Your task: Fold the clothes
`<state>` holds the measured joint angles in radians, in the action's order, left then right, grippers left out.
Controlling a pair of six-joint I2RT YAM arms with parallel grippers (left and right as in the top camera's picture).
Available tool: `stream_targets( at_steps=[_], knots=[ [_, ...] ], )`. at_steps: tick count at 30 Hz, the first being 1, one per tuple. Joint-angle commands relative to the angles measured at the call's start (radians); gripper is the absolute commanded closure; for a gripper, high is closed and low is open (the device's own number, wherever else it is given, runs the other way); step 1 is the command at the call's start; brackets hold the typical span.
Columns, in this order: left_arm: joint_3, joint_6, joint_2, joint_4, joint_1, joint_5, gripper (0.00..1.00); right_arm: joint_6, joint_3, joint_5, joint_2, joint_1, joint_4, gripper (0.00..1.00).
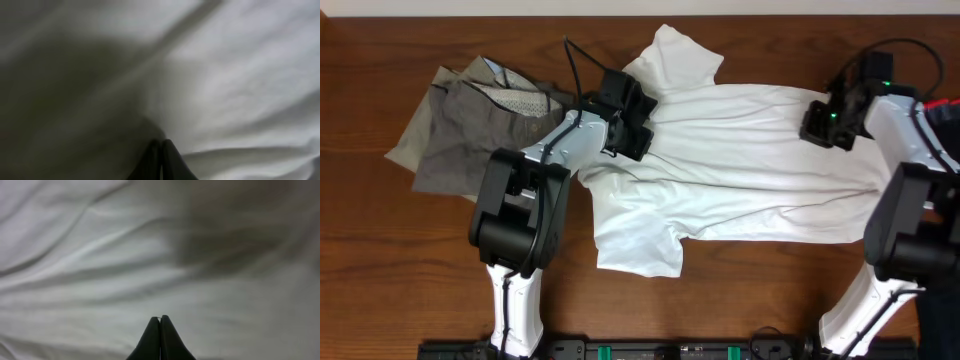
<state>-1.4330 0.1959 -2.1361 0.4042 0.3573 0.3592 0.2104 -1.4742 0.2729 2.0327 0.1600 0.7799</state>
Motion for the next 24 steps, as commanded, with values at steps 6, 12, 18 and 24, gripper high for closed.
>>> stream_targets(
  at_steps=[6,12,18,24],
  knots=[
    [0.006,0.009,-0.095,-0.058,-0.009,-0.139,0.94,0.157,0.023,-0.003,0.174,-0.075,-0.114,0.99],
    [0.006,0.002,-0.116,-0.274,-0.053,-0.169,0.94,0.347,0.023,0.026,0.272,-0.079,-0.327,0.99],
    [-0.055,-0.037,-0.116,-0.335,-0.107,-0.168,0.94,0.3,0.021,0.208,0.302,-0.079,-0.664,0.98],
    [-0.183,-0.033,-0.09,-0.182,-0.134,-0.168,0.89,0.161,0.006,0.354,0.217,-0.026,-0.665,0.83]
  ],
)
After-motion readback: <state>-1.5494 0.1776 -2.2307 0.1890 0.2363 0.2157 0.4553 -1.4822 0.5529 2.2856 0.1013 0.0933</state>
